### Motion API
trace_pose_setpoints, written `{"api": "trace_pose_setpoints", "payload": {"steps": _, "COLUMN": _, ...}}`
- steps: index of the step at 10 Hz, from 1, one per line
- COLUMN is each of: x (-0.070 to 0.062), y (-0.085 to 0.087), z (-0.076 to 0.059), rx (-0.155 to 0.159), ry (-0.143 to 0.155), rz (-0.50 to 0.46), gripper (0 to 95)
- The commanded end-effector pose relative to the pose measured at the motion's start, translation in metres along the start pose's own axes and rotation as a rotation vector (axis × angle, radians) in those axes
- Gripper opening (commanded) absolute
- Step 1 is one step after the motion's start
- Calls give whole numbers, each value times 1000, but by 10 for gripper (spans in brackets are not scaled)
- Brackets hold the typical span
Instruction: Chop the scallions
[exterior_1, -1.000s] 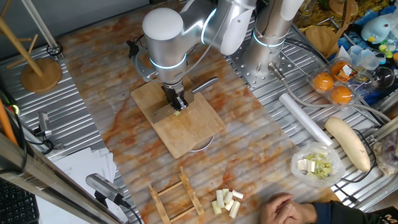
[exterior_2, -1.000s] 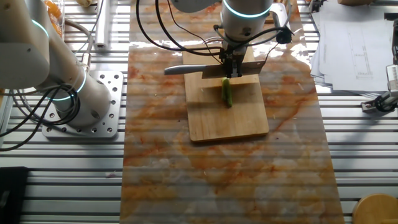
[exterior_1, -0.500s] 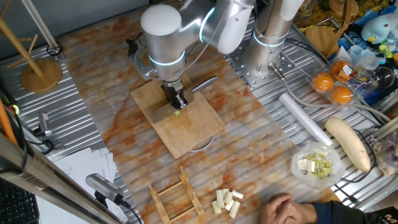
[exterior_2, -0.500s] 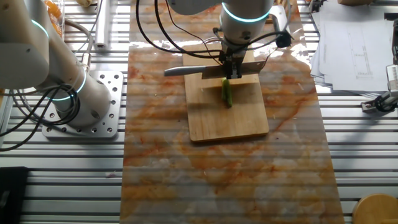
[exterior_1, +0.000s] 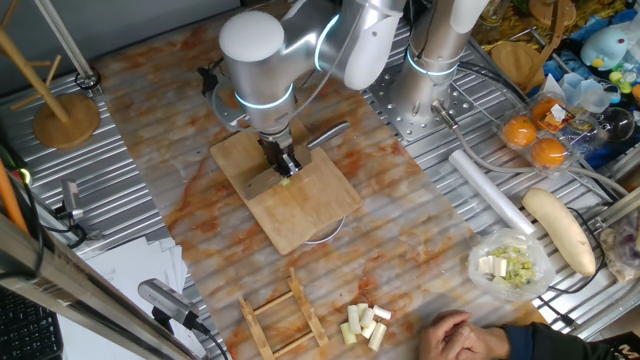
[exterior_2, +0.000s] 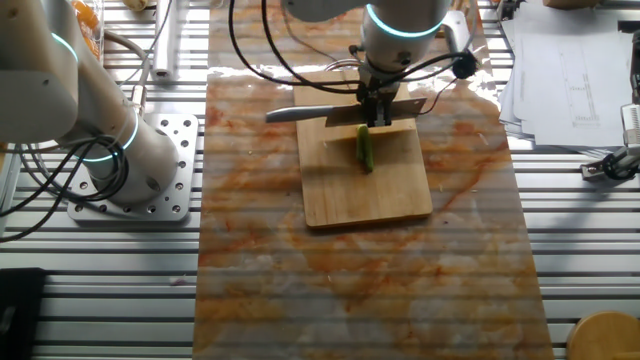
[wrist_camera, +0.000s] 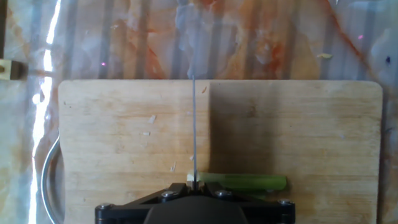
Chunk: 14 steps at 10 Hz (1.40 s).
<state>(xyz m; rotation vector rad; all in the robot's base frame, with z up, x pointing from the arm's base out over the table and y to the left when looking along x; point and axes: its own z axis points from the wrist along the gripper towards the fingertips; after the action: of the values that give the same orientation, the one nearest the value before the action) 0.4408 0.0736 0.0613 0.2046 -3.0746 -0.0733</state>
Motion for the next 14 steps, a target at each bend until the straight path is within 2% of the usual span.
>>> {"api": "trace_pose_setpoints", "payload": {"steps": 1, "x": -2, "y": 0, "z": 3, "rx": 0, "ry": -1, "rz": 2, "gripper": 0}}
{"api": "trace_pose_setpoints", "payload": {"steps": 3, "x": -3, "y": -1, "z": 12, "rx": 0, "ry": -15, "rz": 0, "gripper": 0}}
{"api": "trace_pose_setpoints", "payload": {"steps": 5, "x": -9, "y": -1, "z": 28, "rx": -11, "ry": -32, "rz": -1, "gripper": 0}}
{"api": "trace_pose_setpoints", "payload": {"steps": 6, "x": -24, "y": 6, "z": 41, "rx": -15, "ry": -47, "rz": 13, "gripper": 0}}
{"api": "trace_pose_setpoints", "payload": {"steps": 7, "x": -35, "y": 12, "z": 48, "rx": 0, "ry": -51, "rz": 8, "gripper": 0}}
{"api": "trace_pose_setpoints", "payload": {"steps": 8, "x": -42, "y": 12, "z": 48, "rx": 43, "ry": -16, "rz": -27, "gripper": 0}}
{"api": "trace_pose_setpoints", "payload": {"steps": 9, "x": -49, "y": 13, "z": 51, "rx": 3, "ry": -43, "rz": -26, "gripper": 0}}
{"api": "trace_pose_setpoints", "payload": {"steps": 10, "x": -52, "y": 17, "z": 51, "rx": 16, "ry": -32, "rz": -38, "gripper": 0}}
{"api": "trace_pose_setpoints", "payload": {"steps": 11, "x": -51, "y": 17, "z": 36, "rx": 21, "ry": 5, "rz": -52, "gripper": 0}}
{"api": "trace_pose_setpoints", "payload": {"steps": 14, "x": -40, "y": 18, "z": -6, "rx": -6, "ry": 31, "rz": -54, "gripper": 0}}
